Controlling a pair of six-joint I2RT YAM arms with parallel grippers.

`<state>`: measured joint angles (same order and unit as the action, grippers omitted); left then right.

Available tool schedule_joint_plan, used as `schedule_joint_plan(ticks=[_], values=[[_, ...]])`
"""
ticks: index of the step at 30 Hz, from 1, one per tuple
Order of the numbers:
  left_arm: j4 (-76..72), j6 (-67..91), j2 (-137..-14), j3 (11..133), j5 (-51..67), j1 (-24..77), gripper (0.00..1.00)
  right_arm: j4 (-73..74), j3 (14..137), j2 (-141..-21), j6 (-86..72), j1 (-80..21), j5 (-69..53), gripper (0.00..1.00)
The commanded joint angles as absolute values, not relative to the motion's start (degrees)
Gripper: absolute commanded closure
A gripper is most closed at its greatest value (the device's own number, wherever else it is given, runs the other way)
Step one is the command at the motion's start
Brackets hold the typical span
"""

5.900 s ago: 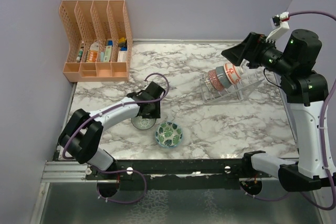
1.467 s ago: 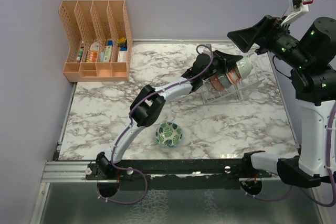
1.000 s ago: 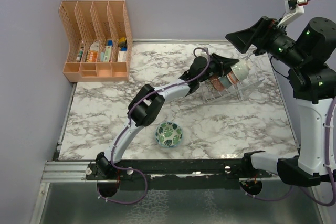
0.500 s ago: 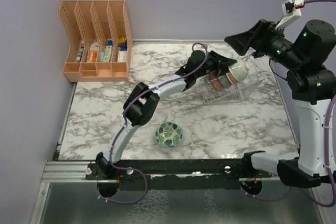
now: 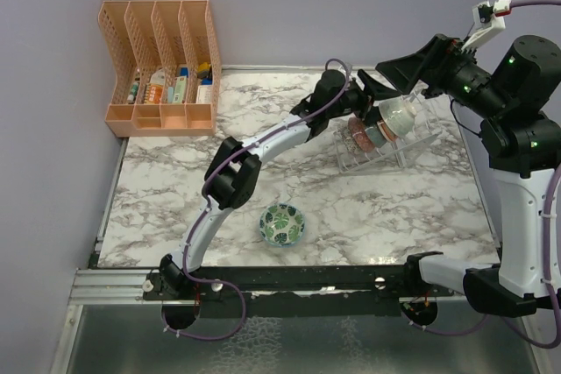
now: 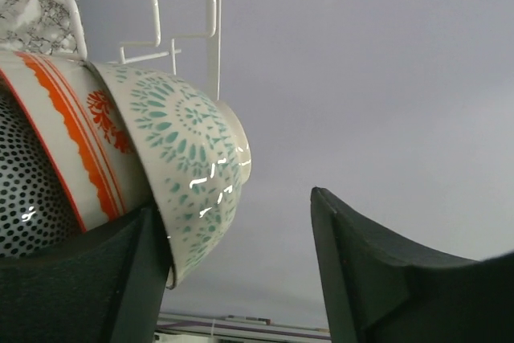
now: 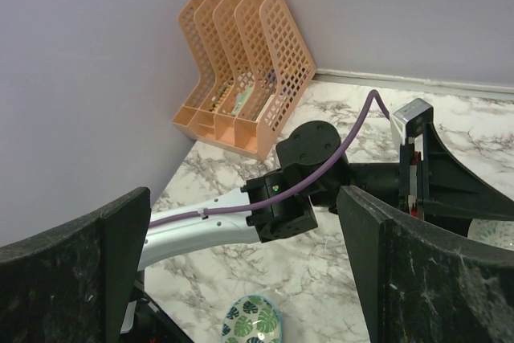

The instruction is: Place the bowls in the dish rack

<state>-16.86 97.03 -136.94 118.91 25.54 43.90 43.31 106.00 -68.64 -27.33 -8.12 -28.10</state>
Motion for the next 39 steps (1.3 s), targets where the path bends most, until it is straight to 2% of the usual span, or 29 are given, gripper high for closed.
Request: schedule_joint_plan(ticks=[1,7,11,15,32,39], values=[[-9.9,93.1,-137.0,122.6,27.4,44.0,0.29,42.9,105.5,-67.5,-27.2,-7.7,-28.8,0.00],[-6.5,90.1,-137.3,124.0,28.2,44.0,0.20,42.7,104.7,-66.9,-27.2,-7.7,-28.8,0.00],[-4.7,88.3,-137.7,125.5,28.2,44.0,0.06,42.6,104.3,-66.7,-27.2,-7.7,-28.6,0.00],[-2.2,86.4,-138.5,128.3,28.1,44.0,0.02,42.5,103.9,-66.6,-27.2,-7.7,-28.7,0.00],[0.6,84.3,-142.2,136.9,28.0,44.1,0.01,42.0,102.9,-66.4,-27.3,-7.7,-28.8,0.00],[1.0,82.7,-140.5,136.6,27.6,44.1,0.01,41.8,102.8,-66.7,-27.3,-7.7,-28.9,0.00]])
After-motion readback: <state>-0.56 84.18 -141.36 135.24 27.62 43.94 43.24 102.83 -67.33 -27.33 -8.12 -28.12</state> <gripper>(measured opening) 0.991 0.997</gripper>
